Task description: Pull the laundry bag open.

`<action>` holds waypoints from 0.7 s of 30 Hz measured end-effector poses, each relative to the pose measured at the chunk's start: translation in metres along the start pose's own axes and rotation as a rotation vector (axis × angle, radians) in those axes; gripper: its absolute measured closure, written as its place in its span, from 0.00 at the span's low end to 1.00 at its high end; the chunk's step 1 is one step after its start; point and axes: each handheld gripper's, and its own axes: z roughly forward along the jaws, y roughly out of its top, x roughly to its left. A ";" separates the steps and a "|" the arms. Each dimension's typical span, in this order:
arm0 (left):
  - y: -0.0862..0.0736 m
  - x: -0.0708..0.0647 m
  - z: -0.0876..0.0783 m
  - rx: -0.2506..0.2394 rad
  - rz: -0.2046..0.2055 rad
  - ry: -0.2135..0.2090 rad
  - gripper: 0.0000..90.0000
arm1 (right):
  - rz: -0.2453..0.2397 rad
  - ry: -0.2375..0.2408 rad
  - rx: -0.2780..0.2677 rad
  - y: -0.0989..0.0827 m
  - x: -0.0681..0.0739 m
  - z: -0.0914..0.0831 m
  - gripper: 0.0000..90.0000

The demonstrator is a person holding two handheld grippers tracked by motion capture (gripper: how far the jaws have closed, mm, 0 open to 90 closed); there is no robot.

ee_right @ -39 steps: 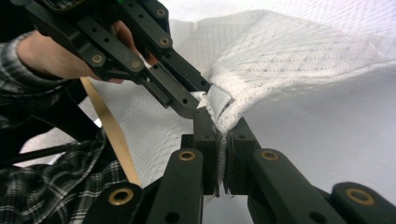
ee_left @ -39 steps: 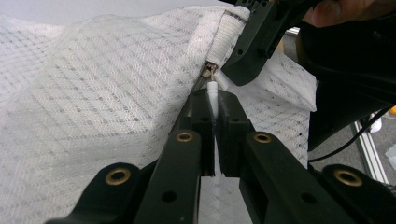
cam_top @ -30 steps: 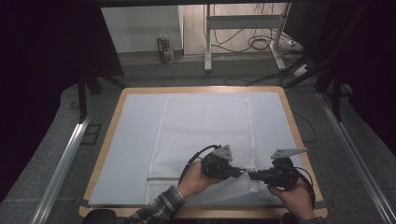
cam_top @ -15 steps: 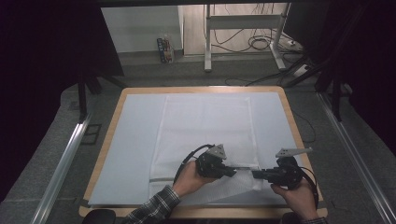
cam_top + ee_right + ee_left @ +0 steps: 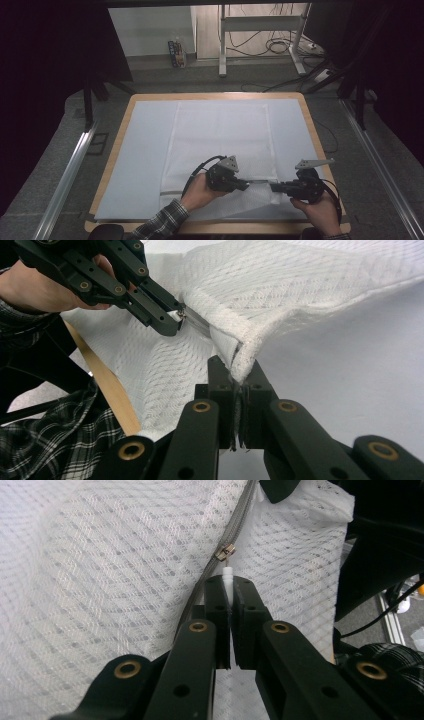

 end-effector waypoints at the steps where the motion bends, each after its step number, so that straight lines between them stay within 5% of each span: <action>1: 0.000 0.000 0.000 0.000 0.000 0.000 0.97 | 0.000 0.000 0.000 0.000 0.000 0.000 0.95; 7: -0.001 -0.004 -0.002 0.015 0.026 0.029 0.97 | -0.012 -0.008 0.008 0.000 0.003 0.001 0.95; 21: -0.015 0.001 -0.011 0.005 -0.015 0.031 0.97 | -0.013 -0.015 0.011 -0.001 0.002 -0.002 0.95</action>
